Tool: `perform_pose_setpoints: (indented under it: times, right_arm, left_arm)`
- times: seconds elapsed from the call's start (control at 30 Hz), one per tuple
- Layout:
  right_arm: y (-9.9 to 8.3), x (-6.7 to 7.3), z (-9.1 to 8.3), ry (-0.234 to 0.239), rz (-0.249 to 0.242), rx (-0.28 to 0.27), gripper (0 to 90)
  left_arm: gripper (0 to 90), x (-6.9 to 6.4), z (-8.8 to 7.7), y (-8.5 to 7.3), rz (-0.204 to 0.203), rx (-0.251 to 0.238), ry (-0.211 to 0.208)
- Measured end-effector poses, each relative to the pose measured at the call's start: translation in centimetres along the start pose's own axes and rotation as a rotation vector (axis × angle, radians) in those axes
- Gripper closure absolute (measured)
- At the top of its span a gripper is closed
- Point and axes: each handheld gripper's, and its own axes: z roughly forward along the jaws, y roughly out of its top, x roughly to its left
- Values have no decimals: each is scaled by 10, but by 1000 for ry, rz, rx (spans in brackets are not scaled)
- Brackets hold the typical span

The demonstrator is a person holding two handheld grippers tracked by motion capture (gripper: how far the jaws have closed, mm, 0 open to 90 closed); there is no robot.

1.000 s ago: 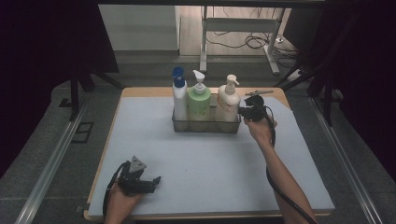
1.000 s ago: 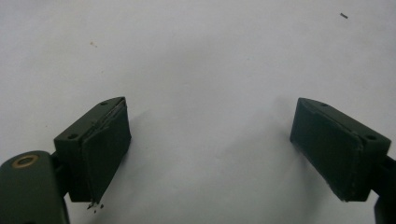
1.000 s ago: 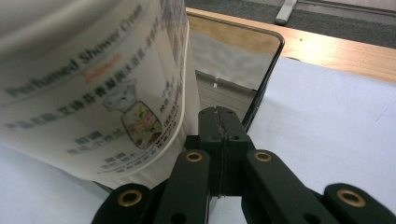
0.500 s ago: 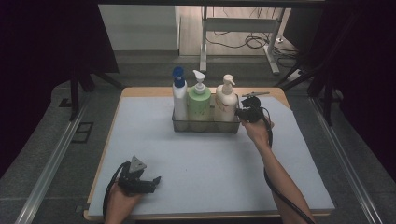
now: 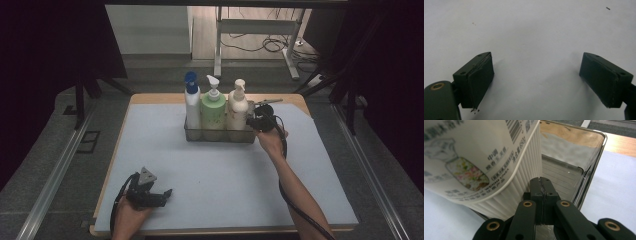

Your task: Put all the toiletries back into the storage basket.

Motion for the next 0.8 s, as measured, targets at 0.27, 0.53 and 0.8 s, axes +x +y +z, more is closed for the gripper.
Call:
perform_pose_setpoints:
  times: [0.27,0.53,0.8]
  right_arm:
    - [8,-2,5,-18,4,-6,882]
    - [7,0,11,1,10,12,894]
    - [6,10,16,16,-7,25,893]
  left_arm:
    - [122,0,0,0,0,0,0]
    - [121,0,0,0,0,0,0]
    - [121,0,0,0,0,0,0]
